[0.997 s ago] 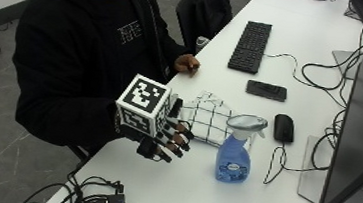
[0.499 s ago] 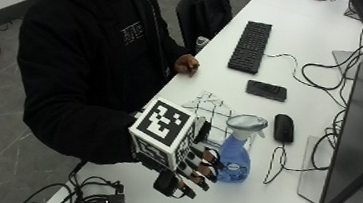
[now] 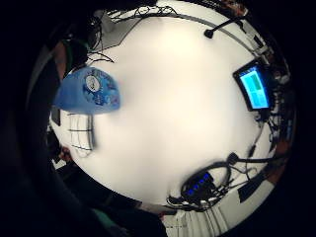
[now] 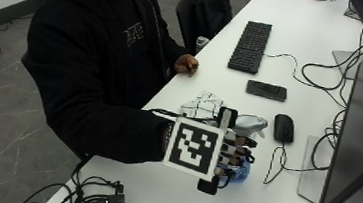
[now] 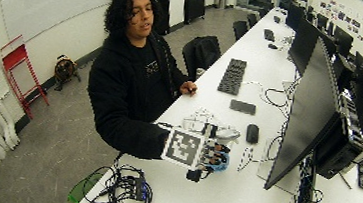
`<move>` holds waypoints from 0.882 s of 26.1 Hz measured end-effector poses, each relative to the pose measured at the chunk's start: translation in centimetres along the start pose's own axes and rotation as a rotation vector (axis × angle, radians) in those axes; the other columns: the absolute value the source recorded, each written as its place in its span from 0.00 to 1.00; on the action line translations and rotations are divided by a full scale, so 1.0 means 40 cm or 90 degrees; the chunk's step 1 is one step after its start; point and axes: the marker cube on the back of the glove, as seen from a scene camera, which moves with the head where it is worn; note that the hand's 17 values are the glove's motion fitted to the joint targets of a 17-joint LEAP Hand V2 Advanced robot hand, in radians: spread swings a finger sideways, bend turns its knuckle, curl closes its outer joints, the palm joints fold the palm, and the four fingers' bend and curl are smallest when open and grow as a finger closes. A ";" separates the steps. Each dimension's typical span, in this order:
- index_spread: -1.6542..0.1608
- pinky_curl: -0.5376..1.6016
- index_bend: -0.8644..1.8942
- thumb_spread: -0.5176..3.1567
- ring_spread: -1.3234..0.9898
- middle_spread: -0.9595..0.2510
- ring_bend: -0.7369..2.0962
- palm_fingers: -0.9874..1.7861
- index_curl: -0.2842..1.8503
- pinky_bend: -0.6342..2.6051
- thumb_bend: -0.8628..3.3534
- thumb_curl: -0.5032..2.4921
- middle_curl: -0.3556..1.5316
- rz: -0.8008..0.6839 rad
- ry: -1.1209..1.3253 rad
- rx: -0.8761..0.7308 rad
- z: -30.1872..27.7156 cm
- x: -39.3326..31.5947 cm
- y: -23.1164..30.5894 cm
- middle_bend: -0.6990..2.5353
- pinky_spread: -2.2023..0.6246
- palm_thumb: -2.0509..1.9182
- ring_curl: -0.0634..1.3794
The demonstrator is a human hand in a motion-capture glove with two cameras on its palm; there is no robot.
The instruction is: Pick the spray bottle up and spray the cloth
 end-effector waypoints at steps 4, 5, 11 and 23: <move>0.72 0.40 0.36 0.43 0.49 0.66 0.44 0.66 0.23 0.26 0.21 0.29 0.40 -0.021 -0.115 -0.009 0.038 0.007 -0.026 0.31 0.81 0.70 0.30; 0.72 0.40 0.36 0.43 0.48 0.66 0.44 0.67 0.23 0.26 0.21 0.29 0.40 -0.023 -0.139 -0.017 0.046 0.007 -0.032 0.31 0.81 0.71 0.30; 0.72 0.40 0.35 0.42 0.48 0.65 0.44 0.69 0.24 0.24 0.21 0.30 0.41 -0.015 -0.235 -0.033 0.084 0.015 -0.064 0.33 0.81 0.72 0.30; 0.73 0.39 0.39 0.39 0.48 0.63 0.44 0.77 0.28 0.24 0.20 0.32 0.41 -0.022 -0.380 0.026 0.138 0.007 -0.091 0.33 0.78 0.73 0.31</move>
